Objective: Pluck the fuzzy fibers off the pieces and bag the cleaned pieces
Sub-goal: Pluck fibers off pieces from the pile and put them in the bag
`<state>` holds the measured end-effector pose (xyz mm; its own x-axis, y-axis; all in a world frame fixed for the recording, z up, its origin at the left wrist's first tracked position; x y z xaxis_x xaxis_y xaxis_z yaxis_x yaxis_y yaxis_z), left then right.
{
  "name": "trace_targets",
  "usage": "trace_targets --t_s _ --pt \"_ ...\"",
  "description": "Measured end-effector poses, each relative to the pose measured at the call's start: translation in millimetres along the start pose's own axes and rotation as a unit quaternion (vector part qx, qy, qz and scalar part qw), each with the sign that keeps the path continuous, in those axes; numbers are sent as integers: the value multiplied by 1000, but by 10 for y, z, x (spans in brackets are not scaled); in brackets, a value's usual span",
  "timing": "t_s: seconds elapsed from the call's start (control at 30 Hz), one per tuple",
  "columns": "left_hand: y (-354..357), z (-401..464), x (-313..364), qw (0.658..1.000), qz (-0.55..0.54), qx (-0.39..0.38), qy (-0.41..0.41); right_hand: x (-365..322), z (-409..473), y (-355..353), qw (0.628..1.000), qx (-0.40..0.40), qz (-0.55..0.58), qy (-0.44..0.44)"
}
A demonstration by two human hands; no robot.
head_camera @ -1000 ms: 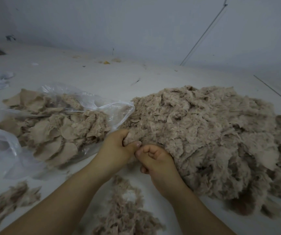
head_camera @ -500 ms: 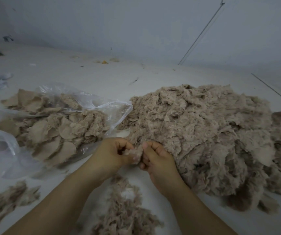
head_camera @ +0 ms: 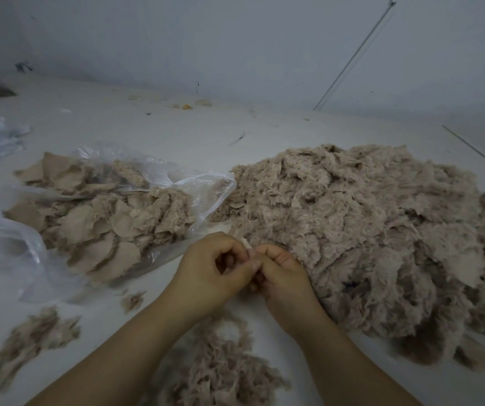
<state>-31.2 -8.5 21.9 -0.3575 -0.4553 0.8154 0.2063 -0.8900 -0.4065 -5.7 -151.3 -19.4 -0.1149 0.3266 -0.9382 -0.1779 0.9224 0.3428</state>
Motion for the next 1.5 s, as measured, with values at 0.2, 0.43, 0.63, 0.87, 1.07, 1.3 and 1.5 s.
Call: trace_targets --t_s 0.2,0.43,0.63,0.87,1.07,1.3,1.5 --pt "9 36 -2 960 -149 1 -237 -2 -13 10 999 -19 -29 -14" --pt "26 74 -81 902 -296 42 -310 26 -4 -18 999 28 -31 13" --pt "3 111 -48 919 -262 -54 -290 46 4 -29 999 30 -13 25" --pt "29 119 -63 936 -246 -20 -252 43 -5 -2 1000 8 -15 10" --pt "-78 140 -195 920 -270 93 -270 49 -4 15 998 63 4 19" --pt "-62 80 -47 947 -147 -45 -283 45 -9 12 999 47 -22 3" --pt "-92 81 -80 921 -223 46 -316 64 -14 12 997 72 0 0"
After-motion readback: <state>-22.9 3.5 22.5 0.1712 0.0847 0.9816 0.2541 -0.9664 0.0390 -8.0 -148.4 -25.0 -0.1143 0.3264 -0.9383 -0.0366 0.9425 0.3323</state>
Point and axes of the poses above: each hand's wrist, its own z-axis towards the middle knuckle, its own y-axis out of the palm, x = y × z, the point moved 1 cm from there along z, towards the middle knuckle, and after that the axes turned 5 degrees about x, right-handed, at the moved point
